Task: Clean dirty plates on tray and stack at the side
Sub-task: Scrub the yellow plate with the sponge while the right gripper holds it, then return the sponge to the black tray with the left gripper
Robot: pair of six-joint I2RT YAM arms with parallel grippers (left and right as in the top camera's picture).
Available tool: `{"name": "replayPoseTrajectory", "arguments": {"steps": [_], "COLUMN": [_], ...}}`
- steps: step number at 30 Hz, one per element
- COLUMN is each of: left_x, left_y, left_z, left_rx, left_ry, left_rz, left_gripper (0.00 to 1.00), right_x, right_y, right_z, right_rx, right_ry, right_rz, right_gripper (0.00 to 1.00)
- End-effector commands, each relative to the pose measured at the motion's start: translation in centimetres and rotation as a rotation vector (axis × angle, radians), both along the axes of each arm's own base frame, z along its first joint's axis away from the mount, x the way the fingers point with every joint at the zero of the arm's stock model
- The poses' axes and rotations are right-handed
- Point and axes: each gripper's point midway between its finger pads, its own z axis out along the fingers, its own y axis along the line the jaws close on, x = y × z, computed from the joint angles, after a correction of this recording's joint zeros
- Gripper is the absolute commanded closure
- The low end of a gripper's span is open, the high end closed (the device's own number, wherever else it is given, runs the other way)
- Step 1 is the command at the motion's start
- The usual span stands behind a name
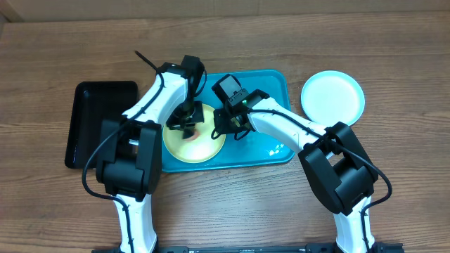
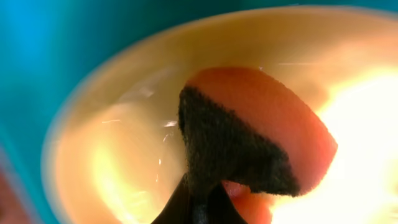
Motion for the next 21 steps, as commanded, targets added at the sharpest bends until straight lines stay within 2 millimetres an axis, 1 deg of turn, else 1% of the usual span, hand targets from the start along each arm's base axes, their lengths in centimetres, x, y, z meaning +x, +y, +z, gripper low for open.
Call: {"name": "replayPoseTrajectory", "arguments": {"steps": [1, 5, 11, 12, 13, 15, 17, 18, 21], "left_x": [0.9, 2.4, 4.3, 4.9, 5.2, 5.5, 5.5, 5.4, 5.0], "left_y": [4.8, 5.9, 6.6, 6.9, 7.2, 8.1, 9.4, 10.9, 13.4], "left_z": [1.1, 3.7, 7.8, 9.0, 9.5, 10.3, 10.6, 10.6, 10.1], "left_rx": [0.185, 0.213, 0.197, 0.192, 0.190, 0.187, 0.189, 0.192, 0.174], "left_ry": [-0.019, -0.052, -0.133, -0.159, -0.171, -0.190, -0.193, -0.188, -0.175], "left_rz": [0.033, 0.056, 0.160, 0.173, 0.183, 0.207, 0.239, 0.274, 0.346], "left_gripper": [0.96, 0.96, 0.96, 0.96, 0.96, 0.96, 0.96, 0.96, 0.96], "right_x": [0.7, 0.7, 0.8, 0.8, 0.8, 0.8, 0.8, 0.8, 0.8], "right_y": [-1.2, -1.2, -1.4, -1.4, -1.4, -1.4, -1.4, -1.4, -1.4], "right_z": [-0.1, -0.1, -0.1, -0.1, -0.1, -0.1, -0.1, -0.1, -0.1], "right_rx": [-0.038, -0.038, -0.049, -0.049, -0.049, -0.050, -0.050, -0.050, -0.050], "right_ry": [-0.024, -0.025, -0.033, -0.033, -0.033, -0.032, -0.032, -0.031, -0.032], "right_rz": [-0.029, -0.029, -0.034, -0.034, -0.034, -0.033, -0.033, -0.033, -0.033], "right_gripper": [0.96, 0.96, 0.96, 0.96, 0.96, 0.96, 0.96, 0.96, 0.96]}}
